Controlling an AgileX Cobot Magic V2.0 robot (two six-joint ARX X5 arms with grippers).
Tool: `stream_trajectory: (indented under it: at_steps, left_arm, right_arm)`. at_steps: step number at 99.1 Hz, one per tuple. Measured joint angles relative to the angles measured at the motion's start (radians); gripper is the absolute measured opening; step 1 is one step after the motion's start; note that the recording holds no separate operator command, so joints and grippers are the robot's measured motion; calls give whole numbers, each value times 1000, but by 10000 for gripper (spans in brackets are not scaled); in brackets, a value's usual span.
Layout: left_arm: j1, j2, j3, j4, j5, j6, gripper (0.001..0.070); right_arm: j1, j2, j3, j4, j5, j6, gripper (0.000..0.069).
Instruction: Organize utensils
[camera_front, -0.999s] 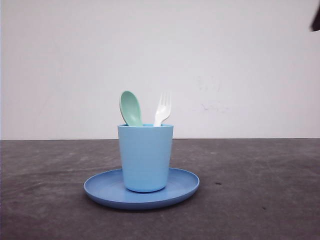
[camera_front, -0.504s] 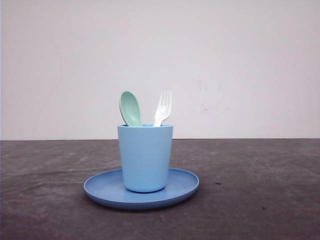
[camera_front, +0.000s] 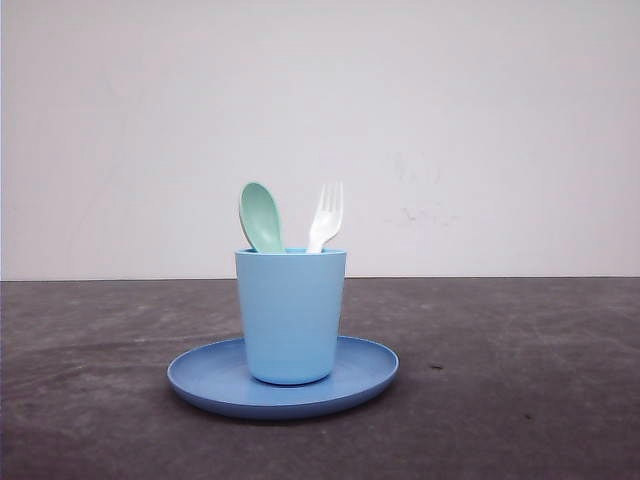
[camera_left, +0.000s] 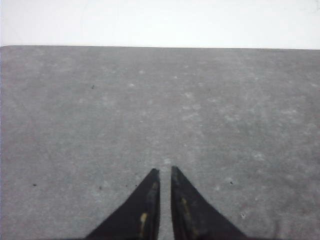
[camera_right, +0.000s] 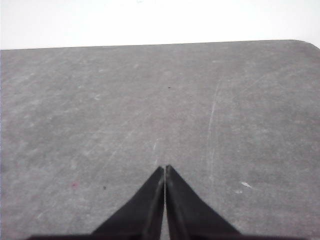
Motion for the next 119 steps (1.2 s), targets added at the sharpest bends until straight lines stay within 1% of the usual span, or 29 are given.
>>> stream_trajectory:
  at_steps: [19, 119]
  left_arm:
    - [0, 0, 0, 0, 0, 0, 14]
    - [0, 0, 0, 0, 0, 0, 14]
  right_arm:
    - [0, 0, -1, 24, 0, 0, 6]
    - [0, 0, -1, 23, 0, 0, 6]
